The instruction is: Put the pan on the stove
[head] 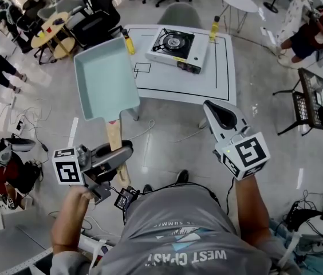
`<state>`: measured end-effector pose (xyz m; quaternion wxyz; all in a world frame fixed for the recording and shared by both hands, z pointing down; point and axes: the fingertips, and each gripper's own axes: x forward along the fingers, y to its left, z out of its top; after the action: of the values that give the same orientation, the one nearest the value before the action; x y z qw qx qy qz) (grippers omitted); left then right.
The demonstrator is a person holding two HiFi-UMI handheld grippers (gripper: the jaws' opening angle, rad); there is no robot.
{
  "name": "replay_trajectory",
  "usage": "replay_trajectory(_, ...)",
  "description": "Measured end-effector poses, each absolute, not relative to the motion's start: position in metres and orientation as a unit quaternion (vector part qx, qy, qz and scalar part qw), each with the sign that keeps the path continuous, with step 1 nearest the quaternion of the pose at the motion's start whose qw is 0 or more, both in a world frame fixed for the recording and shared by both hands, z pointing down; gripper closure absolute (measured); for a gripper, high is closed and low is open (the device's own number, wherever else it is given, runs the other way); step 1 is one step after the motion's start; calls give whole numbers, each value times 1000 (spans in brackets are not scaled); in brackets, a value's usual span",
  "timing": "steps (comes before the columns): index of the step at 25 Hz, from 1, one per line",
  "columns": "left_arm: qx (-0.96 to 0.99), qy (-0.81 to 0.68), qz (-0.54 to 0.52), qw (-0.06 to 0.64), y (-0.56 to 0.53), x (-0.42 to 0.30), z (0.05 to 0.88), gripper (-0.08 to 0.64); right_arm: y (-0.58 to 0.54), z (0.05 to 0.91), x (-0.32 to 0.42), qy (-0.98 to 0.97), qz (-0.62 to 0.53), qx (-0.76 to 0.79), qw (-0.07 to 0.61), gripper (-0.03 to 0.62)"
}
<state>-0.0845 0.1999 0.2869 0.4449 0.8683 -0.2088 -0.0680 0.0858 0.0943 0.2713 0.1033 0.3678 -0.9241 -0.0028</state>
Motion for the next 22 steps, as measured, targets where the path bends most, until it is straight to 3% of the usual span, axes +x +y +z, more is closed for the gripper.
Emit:
replay_trajectory(11, 863, -231, -75, 442, 179, -39, 291, 436, 68, 276, 131, -932, 0, 350, 98, 580)
replay_trajectory(22, 867, -199, -57, 453, 125, -47, 296, 434, 33, 286, 131, -916, 18, 387, 101, 580)
